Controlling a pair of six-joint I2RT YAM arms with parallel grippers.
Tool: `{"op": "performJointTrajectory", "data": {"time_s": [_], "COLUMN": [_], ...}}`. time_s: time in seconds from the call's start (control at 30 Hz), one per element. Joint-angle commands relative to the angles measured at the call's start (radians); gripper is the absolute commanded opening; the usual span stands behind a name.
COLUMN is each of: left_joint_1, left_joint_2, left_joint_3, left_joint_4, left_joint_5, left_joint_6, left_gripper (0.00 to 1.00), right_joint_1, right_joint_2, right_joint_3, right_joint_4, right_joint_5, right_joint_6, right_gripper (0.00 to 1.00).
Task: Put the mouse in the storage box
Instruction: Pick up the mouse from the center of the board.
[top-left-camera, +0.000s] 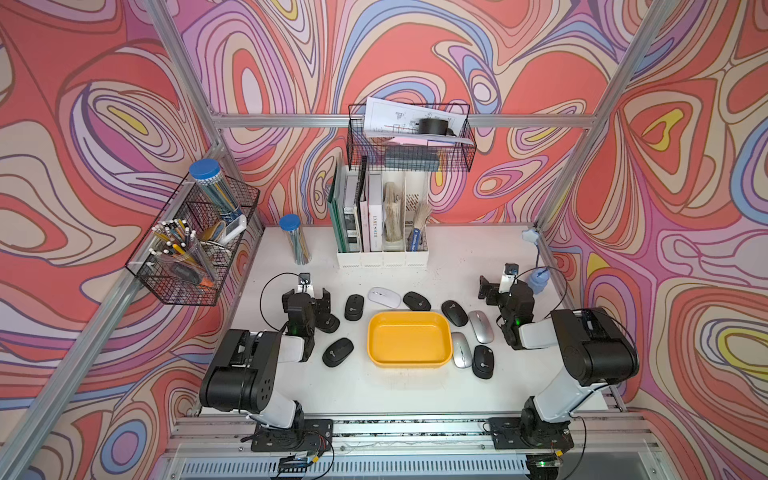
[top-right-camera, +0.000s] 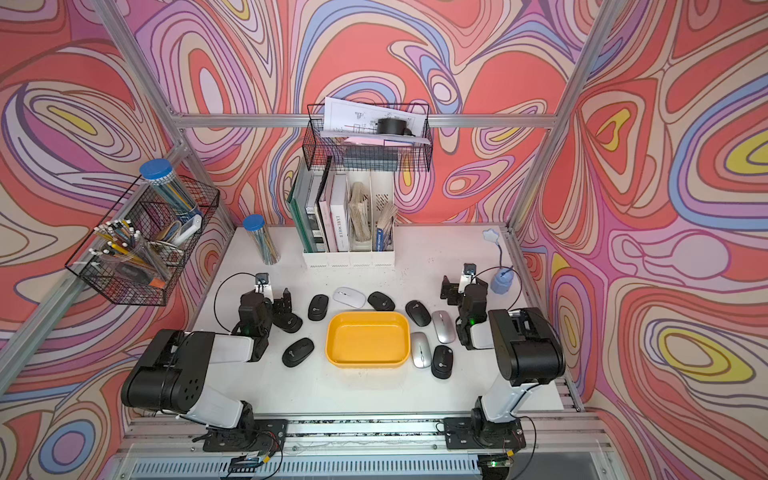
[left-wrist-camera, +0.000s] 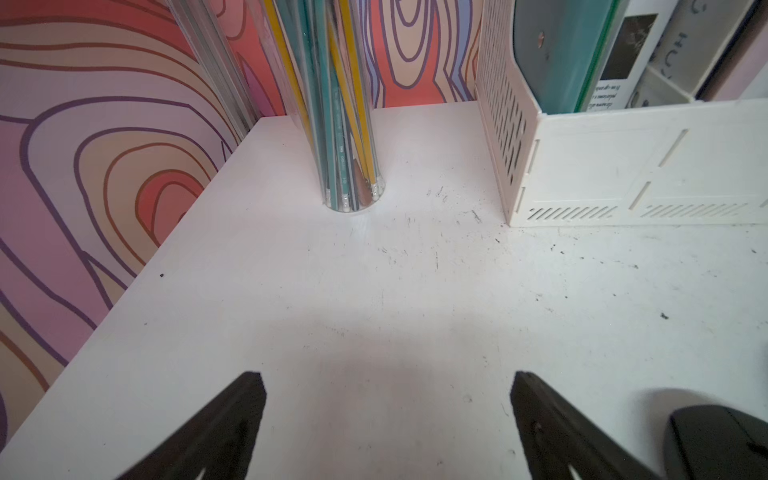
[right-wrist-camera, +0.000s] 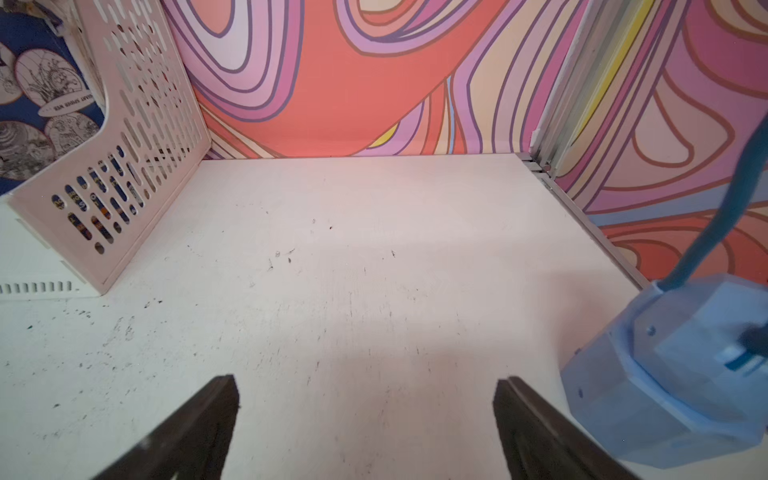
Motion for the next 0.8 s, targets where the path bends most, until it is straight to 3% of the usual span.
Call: {"op": "performJointTrajectory", "data": {"time_s": [0.0,0.77], "left_joint_1": [0.006,0.006], "left_joint_2": [0.002,-0.030], "left_joint_3": [0.009,0.001], "left_joint_4": [0.000,-0.002], "left_joint_5": [0.009,-0.002], "left_joint_6": [-0.004,-0.008], "left_gripper": [0.98,0.99], "right_joint_1": [-0.007,-0.006], "right_joint_2": [0.002,-0.002], "right_joint_3": [0.010,0.000], "right_joint_4": [0.000,0.022], "right_joint_5": [-0.006,0.011], "right_joint_6": [0.011,0.008], "right_gripper": [0.98,0.98]}}
